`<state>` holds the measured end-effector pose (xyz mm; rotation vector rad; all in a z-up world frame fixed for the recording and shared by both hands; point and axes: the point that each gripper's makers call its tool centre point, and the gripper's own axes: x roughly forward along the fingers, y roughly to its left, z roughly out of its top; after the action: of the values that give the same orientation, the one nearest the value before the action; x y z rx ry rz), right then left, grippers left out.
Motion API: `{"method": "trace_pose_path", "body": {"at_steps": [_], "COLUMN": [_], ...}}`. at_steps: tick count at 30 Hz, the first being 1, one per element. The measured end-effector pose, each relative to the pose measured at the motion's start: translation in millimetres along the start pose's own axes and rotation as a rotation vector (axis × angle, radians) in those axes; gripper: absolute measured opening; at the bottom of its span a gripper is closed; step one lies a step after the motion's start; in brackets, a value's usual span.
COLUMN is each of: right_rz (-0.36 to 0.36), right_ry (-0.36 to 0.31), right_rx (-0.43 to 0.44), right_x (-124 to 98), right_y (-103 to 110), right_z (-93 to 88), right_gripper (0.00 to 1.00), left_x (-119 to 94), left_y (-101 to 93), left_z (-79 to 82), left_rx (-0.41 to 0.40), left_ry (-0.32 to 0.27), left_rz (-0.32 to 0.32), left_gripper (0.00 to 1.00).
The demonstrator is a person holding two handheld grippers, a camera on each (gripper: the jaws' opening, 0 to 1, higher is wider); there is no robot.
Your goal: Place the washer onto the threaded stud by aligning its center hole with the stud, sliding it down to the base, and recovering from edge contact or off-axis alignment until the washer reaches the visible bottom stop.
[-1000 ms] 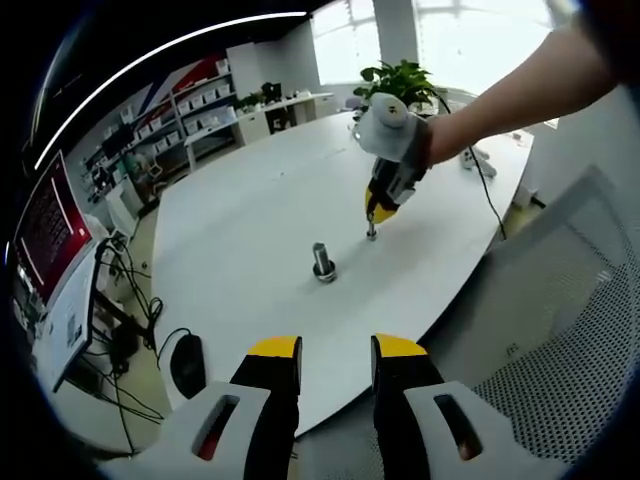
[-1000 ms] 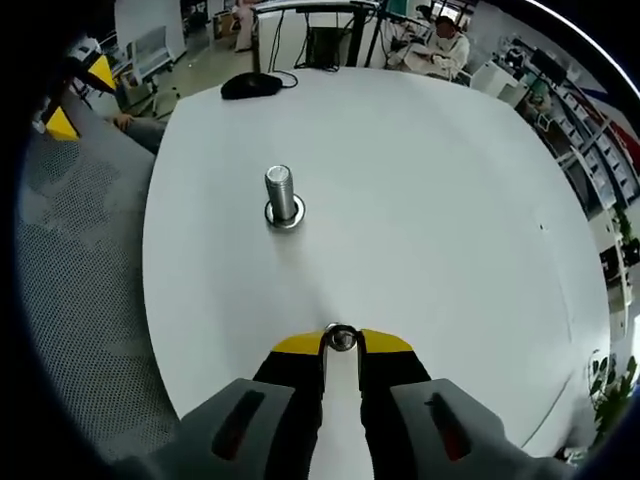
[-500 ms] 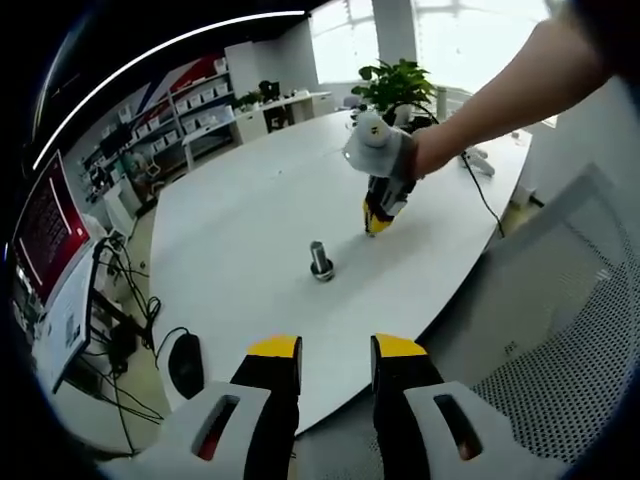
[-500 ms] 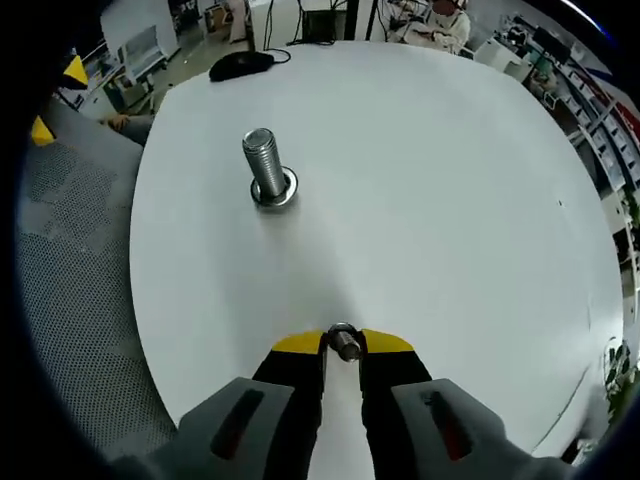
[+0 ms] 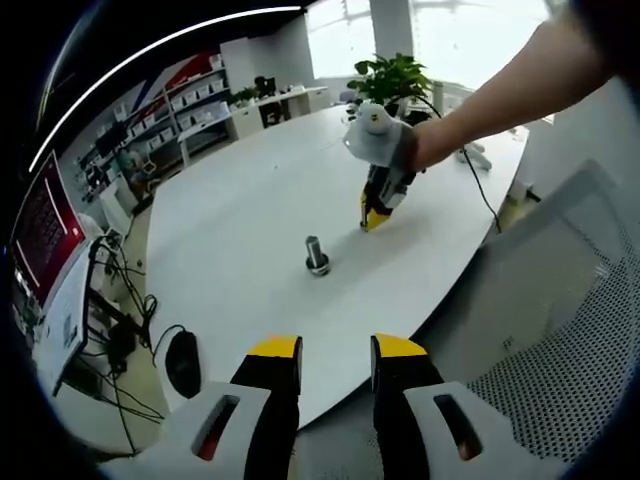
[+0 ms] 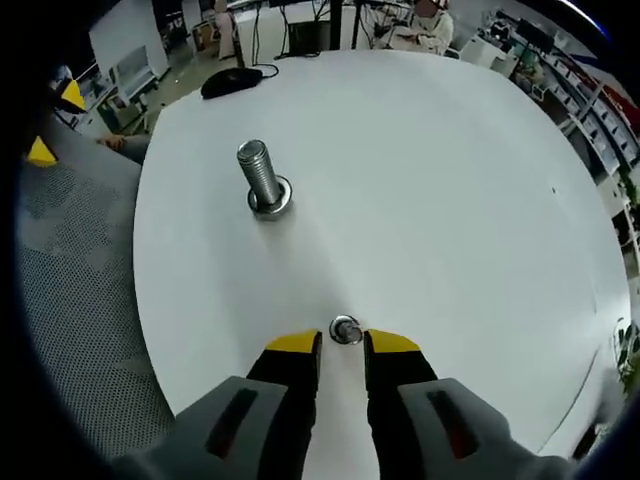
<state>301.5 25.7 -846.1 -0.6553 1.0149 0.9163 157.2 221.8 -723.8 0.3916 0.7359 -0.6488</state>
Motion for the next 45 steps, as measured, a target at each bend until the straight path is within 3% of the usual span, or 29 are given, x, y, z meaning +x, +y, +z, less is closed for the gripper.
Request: {"method": "trace_pose_path", "body": {"at_steps": [12,18,27,34,37,45], "right_rz": [-0.080,-0.148,-0.180,-0.214,-0.176,-0.161], "right_ry": [-0.146,-0.280,-0.466,-0.538,-0.594,-0.658], "right_rx": [0.162,0.255,0.436,0.479,0.564,0.624], "right_x": [-45,-82,-131,-157,-166,-186], "right_y": [-6,-9,-6,8,19,43], "right_z": [-24.9,-22.4,-14.4,-16.7,-14.6,-21.5], "right_gripper": [0.22,0.22,0.22,0.22,0.22,0.23], "left_x": [-2,-3,-5,-8,-7,-8], "left_y": [1.4,2.3,5.9,9.4,9.4,7.2], "left_z": [2.7,5.0,8.0,13.5,13.1,14.0], "left_rx": [-0.033,-0.043,-0.050,-0.059,-0.063,-0.071], "left_ry": [-0.020,-0.034,-0.051,-0.082,-0.079,-0.083], "left_rz": [-0.005,0.000,0.016,0.033,0.032,0.018], "left_gripper": [0.26,0.26,0.26,0.26,0.26,0.26]}}
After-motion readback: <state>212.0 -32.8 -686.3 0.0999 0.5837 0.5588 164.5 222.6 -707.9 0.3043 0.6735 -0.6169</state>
